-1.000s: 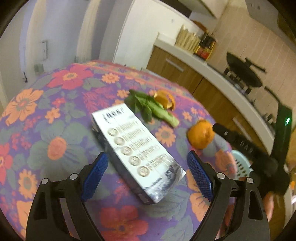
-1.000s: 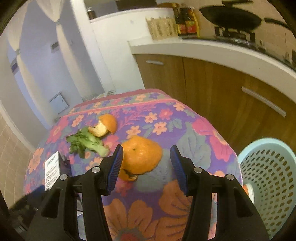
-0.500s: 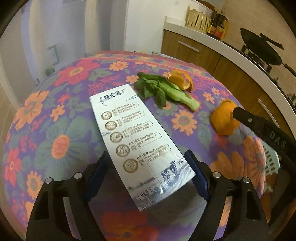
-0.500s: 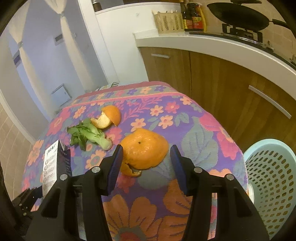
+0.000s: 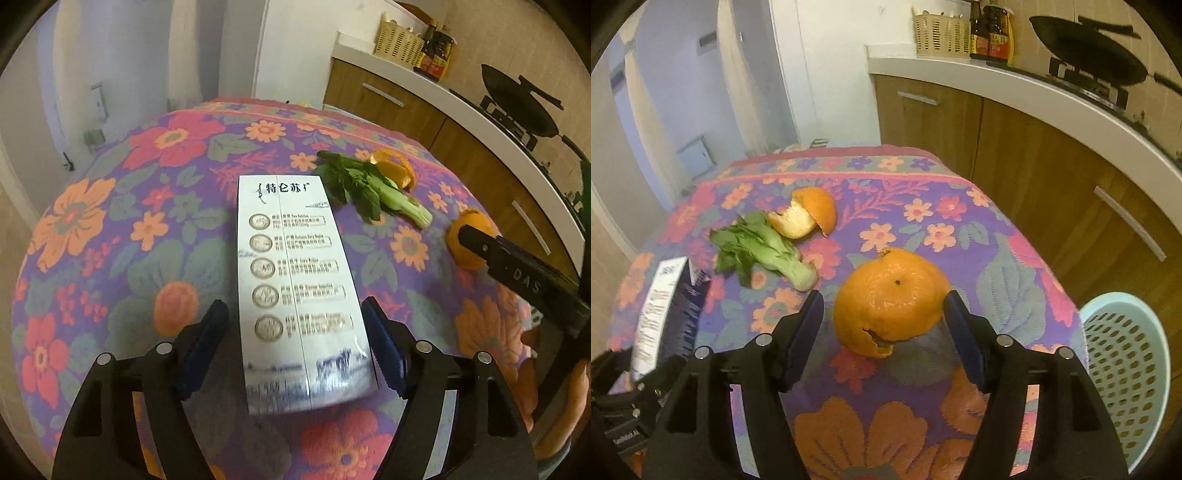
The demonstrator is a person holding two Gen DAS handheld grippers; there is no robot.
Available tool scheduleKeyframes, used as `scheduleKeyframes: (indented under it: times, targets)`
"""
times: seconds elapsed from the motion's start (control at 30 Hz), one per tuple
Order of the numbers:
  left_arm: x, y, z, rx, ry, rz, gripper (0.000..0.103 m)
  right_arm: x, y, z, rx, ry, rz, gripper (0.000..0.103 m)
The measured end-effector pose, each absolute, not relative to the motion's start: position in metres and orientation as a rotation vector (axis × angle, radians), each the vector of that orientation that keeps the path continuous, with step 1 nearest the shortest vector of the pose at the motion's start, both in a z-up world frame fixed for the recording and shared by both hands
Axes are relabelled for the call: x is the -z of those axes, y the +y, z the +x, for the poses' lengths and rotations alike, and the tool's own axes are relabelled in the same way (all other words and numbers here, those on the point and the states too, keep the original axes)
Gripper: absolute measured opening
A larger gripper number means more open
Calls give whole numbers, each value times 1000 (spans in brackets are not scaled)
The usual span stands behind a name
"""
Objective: Collect trash
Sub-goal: 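Grasp the white milk carton with the left tool while the right tool grasps the orange, then carry carton and orange over the blue basket and open both tools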
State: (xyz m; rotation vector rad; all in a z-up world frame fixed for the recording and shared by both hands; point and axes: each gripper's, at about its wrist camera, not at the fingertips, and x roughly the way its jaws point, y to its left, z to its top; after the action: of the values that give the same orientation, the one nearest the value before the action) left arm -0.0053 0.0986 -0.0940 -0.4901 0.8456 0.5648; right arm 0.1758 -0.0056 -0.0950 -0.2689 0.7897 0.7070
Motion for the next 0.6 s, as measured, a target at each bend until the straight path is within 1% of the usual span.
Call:
scheduleKeyframes:
  times: [0.03,0.07,0.1,0.13,0.17,0.2,0.33,0.5,0.6]
  targets:
    - [95,99,-4,-576,848,-484,61,95,-5,175,-702,789,-274,61]
    - [95,98,-4,-593,844,-466,57,96,-6,175,-689,784,-280,51]
    - [95,98,-5,-600,841,-454,54,96,-6,175,-686,783,-280,46]
    - [95,98,-7,-602,835,-445,53,95,-7,174,-692,781,-275,36]
    - [94,97,-9,-604,833,-443,53,94,-8,173,-693,774,-271,29]
    - [93,97,-12,-603,827,-445,53,94,-9,173,-694,771,-267,25]
    - [76,87,-24,-514,731,-450,53,85,-21,167,-708,730,-220,21]
    - [46,60,-27,-354,606,-411,53,72,-55,158,-696,680,-134,21]
    - [32,40,-22,-302,572,-350,53,59,-90,155,-646,639,-87,21]
